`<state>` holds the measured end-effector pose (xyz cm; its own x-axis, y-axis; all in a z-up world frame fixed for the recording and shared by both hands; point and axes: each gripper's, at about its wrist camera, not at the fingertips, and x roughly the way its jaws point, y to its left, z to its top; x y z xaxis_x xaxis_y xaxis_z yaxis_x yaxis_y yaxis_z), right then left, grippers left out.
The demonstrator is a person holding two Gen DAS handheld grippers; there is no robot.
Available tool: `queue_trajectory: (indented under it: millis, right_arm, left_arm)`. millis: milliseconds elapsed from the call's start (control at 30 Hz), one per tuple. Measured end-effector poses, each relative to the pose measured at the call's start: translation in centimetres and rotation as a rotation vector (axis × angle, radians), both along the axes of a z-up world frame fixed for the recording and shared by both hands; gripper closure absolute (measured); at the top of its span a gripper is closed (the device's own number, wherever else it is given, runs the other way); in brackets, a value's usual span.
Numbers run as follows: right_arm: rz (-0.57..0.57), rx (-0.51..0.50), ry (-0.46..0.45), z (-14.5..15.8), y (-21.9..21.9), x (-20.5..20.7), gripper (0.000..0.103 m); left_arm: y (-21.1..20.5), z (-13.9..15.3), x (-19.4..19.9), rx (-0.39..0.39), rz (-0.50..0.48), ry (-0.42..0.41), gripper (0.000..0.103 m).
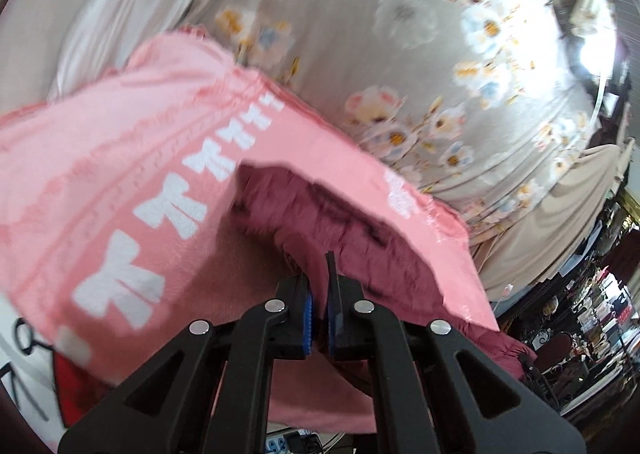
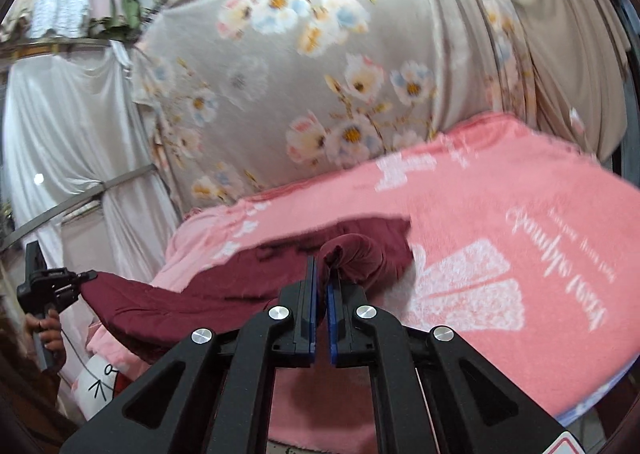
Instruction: Fold large clothes
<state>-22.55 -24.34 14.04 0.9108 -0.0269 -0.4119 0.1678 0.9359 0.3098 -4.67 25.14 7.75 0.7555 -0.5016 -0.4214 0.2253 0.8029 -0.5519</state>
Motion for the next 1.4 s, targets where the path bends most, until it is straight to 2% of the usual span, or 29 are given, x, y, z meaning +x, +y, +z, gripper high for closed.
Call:
queue_trajectory:
  millis: [100,200,267,367,433,600,767,900,1067,1200,1400]
  right_arm:
    - [-0.001,-0.025,-0.094,3.3,1.0,-1.8,0.099]
    - [-0.026,0.001,-0.177,5.3,0.6,-1.2,0.099]
    - [-0.037,0.029,-0.199,5.4,-0.5,0.8,0.099]
    - [-0.064,0.041,-0.169,4.0,-2.0,4.8,0.099]
    - [-0.085,0.075,-0.115,2.3,-3.4,8.4,0.099]
    - [-0.145,0.133,0.027,-3.2,-6.2,15.9,0.099]
    - [-0.190,0.121,0.118,-7.4,-7.6,21.1,0.099]
    - [-0.212,0.130,0.177,-10.4,-8.5,24.0,0.099]
    - [-0.222,0.131,0.246,-13.4,-9.2,26.7,0.100]
    - [-0.218,0.121,0.286,-14.8,-9.2,27.7,0.100]
    - [-0.225,0.122,0.334,-17.1,-9.1,28.2,0.100]
  left_arm:
    - [0.5,3.0,-3.0,-0.001,0.019,-0.083,0.099]
    - [0.6,5.4,-4.2,-0.021,0.032,-0.160,0.099]
    - [0.2,6.4,-3.4,-0.015,0.034,-0.190,0.099]
    - [-1.1,6.2,0.2,0.022,0.047,-0.179,0.099]
    - [-2.0,5.4,2.9,0.059,0.065,-0.157,0.099]
    - [-4.7,1.2,11.9,0.187,0.125,-0.047,0.099]
    - [-7.0,-3.8,18.8,0.262,0.155,0.055,0.099]
    - [-8.0,-6.7,21.7,0.311,0.176,0.108,0.098]
    - [-8.4,-10.6,24.5,0.334,0.184,0.190,0.098]
    - [-8.7,-12.5,25.2,0.354,0.185,0.218,0.097]
    - [-8.7,-14.8,25.9,0.337,0.176,0.249,0.095]
